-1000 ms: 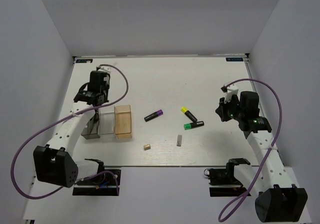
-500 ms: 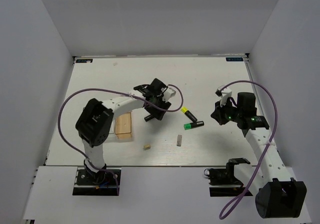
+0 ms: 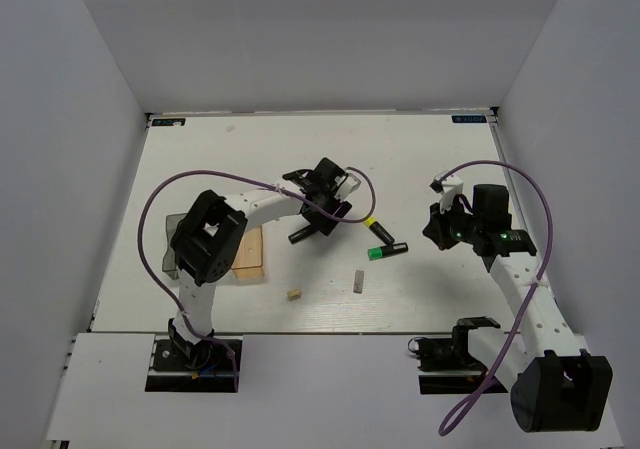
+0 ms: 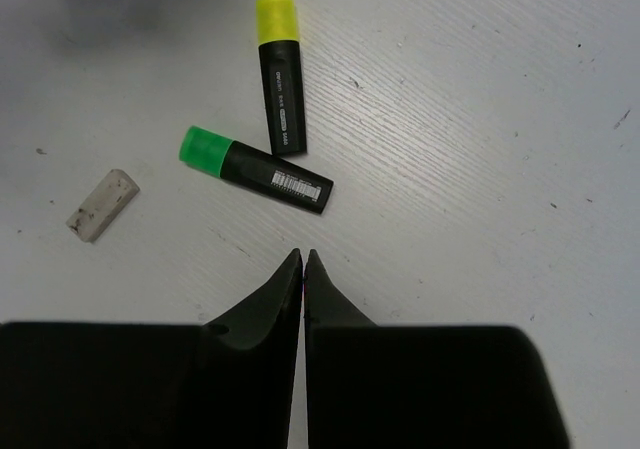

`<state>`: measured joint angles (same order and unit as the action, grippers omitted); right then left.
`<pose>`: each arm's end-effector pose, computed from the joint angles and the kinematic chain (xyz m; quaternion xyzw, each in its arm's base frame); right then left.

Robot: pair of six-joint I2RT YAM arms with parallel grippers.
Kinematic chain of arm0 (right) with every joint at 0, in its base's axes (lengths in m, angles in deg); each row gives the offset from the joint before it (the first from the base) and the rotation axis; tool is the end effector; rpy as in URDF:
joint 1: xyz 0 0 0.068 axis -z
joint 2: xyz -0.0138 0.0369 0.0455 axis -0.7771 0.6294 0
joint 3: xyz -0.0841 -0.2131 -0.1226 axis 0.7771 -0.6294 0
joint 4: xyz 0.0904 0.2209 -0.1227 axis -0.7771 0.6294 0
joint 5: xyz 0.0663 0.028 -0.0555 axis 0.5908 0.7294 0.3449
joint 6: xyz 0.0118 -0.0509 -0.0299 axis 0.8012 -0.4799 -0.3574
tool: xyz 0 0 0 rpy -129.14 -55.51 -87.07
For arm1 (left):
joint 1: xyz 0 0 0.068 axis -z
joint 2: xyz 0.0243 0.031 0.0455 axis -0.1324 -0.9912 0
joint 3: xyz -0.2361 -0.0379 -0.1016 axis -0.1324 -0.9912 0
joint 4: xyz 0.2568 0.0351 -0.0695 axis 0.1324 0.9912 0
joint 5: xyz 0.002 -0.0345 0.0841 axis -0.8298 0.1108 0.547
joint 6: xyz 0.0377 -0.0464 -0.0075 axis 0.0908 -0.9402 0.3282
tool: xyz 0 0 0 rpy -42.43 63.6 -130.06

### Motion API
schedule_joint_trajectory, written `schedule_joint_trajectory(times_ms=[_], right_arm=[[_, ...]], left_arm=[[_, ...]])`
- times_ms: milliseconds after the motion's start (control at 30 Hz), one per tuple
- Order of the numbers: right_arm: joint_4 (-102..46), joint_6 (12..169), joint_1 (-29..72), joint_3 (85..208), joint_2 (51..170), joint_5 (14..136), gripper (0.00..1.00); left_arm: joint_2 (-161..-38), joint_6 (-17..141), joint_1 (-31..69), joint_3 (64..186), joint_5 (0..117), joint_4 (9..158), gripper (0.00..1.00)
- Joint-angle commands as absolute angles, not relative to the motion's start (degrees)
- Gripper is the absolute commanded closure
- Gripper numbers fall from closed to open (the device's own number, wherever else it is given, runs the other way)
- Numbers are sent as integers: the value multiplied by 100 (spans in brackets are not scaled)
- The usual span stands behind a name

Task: Sort the stationery into containers
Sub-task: Pick up the pen from the center of the board, then place the pen in the storage box.

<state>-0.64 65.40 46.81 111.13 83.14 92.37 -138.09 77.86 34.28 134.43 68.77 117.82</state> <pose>0.2157 0.0346 0.2393 -0.2597 0.8553 0.1444 0.4244 0.3123 -0.2782 0.1496 0.3827 0.8973 -0.0549 0.2131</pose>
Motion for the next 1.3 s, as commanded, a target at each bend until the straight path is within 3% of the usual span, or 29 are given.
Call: schedule_joint_trajectory(times_ms=[0, 200, 333, 400, 433, 467, 500, 567, 600, 633, 667, 700, 1000, 1167, 1200, 1267], right_arm=[[-211, 6543, 4695, 11080, 8308, 9205, 95], [-229, 6577, 4686, 11080, 8300, 9188, 95], [-255, 6604, 4686, 11063, 8273, 9179, 95], [-238, 6613, 4678, 11063, 8247, 9187, 92], [-238, 6604, 4686, 11063, 8256, 9179, 55], [-246, 6604, 4695, 11071, 8247, 9170, 34], [-229, 6613, 4686, 11063, 8247, 9179, 20], [-212, 6587, 4695, 11063, 8273, 9196, 12], [-211, 6569, 4704, 11071, 8299, 9231, 19], [-150, 6560, 4687, 11080, 8317, 9257, 36], [-159, 6569, 4686, 11089, 8317, 9319, 83], [-133, 6586, 4686, 11072, 8343, 9328, 100], [-106, 6604, 4686, 11107, 8440, 9354, 99], [-115, 6613, 4669, 11107, 8423, 9398, 92], [-115, 6613, 4678, 11115, 8414, 9398, 90], [-115, 6604, 4651, 11098, 8431, 9477, 70]], left_arm=[[-13853, 7902, 3414, 13554, 6991, 11748, 26], [-13879, 7981, 3397, 13422, 6903, 11861, 39], [-13906, 7937, 3318, 13352, 6868, 11941, 66], [-13827, 7910, 3274, 13281, 6850, 11941, 74], [-13774, 7919, 3256, 13229, 6859, 11932, 81], [-13696, 7919, 3239, 13194, 6885, 11923, 84], [-13643, 7945, 3256, 13184, 6903, 11923, 86], [-13388, 7937, 3238, 13202, 6929, 11923, 91], [-13300, 7885, 3238, 13219, 6947, 11906, 91], [-12986, 7858, 3230, 13220, 6947, 11871, 93], [-12852, 7823, 3238, 13211, 6929, 11862, 97], [-12721, 7640, 3238, 13185, 6999, 11810, 99], [-10119, 6803, 2852, 12025, 7981, 11938, 100], [-9259, 6768, 1921, 11067, 8633, 12170, 100], [-9082, 6785, 1816, 10814, 8669, 12074, 100], [-8870, 6768, 1464, 10445, 8748, 11968, 100]])
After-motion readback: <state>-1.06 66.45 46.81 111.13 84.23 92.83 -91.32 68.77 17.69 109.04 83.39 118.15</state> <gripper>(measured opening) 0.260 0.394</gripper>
